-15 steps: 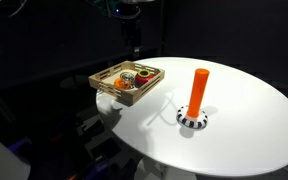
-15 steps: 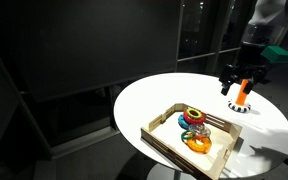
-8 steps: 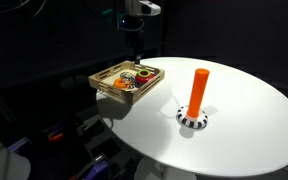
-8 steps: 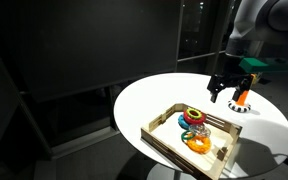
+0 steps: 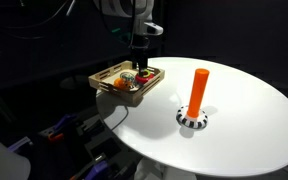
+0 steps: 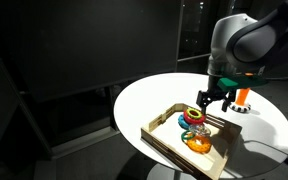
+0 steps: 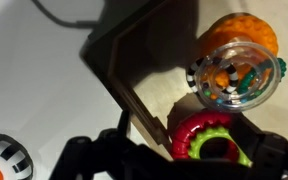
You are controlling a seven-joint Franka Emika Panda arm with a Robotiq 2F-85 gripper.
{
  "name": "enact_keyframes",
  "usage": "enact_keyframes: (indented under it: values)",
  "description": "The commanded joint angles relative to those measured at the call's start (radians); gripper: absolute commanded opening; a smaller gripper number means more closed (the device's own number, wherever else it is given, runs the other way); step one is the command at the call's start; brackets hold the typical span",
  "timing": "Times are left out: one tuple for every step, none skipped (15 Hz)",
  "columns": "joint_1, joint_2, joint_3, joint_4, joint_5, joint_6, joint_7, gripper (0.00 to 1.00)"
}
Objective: Move the light green ring from the tray to the table
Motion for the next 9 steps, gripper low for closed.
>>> enact_keyframes:
  values:
    - [0.038,0.07,-0.041,0.079,-0.017,-0.026,0.031,1.0]
    - [0.046,0.082,-0.048,0.091,-0.016,-0.022,0.031,1.0]
    - [0.053,0.093,-0.054,0.1,-0.015,-0.018,0.032,1.0]
    - [0.06,0.102,-0.058,0.109,-0.013,-0.013,0.032,1.0]
    - [0.065,0.111,-0.059,0.117,-0.008,-0.01,0.029,1.0]
    - [0.069,0.118,-0.06,0.127,-0.004,-0.01,0.027,1.0]
    - [0.074,0.124,-0.061,0.135,-0.002,-0.009,0.026,1.0]
    - [0.077,0.128,-0.06,0.142,-0.001,-0.009,0.024,1.0]
    - [0.083,0.133,-0.06,0.15,-0.001,-0.007,0.025,1.0]
